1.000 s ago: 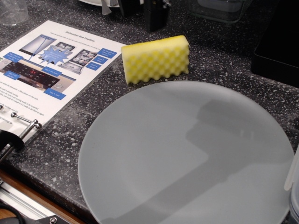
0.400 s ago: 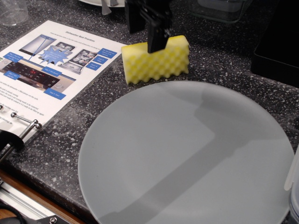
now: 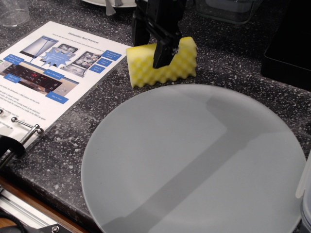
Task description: Pick up sponge and wipe plate
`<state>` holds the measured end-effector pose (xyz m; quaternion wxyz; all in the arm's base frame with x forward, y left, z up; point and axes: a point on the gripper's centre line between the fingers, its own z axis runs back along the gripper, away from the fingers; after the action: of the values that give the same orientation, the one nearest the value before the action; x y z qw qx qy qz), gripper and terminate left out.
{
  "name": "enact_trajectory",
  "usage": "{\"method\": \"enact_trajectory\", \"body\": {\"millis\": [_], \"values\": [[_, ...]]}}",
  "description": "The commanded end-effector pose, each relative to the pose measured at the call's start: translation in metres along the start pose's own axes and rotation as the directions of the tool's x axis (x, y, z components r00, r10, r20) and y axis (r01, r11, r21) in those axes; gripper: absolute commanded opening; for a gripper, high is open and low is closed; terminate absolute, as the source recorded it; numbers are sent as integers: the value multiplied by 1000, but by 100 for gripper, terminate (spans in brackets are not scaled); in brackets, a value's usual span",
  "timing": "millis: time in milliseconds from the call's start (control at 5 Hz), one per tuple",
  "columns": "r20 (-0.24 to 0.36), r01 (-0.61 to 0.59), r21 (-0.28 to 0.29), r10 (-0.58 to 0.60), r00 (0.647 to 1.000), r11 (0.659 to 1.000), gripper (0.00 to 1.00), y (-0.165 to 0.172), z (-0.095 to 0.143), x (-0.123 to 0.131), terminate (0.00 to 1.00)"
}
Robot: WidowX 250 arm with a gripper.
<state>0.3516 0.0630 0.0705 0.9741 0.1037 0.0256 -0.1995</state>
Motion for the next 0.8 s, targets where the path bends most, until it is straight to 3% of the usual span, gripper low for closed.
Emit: {"method": "enact_trajectory", "body": {"millis": [0, 200, 400, 600], "values": [[37, -22, 30, 20, 999, 999, 0, 2, 7, 1, 0], [44, -20, -11, 20, 999, 1000, 0, -2, 21, 1, 0], [126, 6, -85, 5, 992, 996, 0, -17, 56, -4, 0], [206, 73, -73, -57, 977, 995, 0, -34, 74, -16, 0]]}}
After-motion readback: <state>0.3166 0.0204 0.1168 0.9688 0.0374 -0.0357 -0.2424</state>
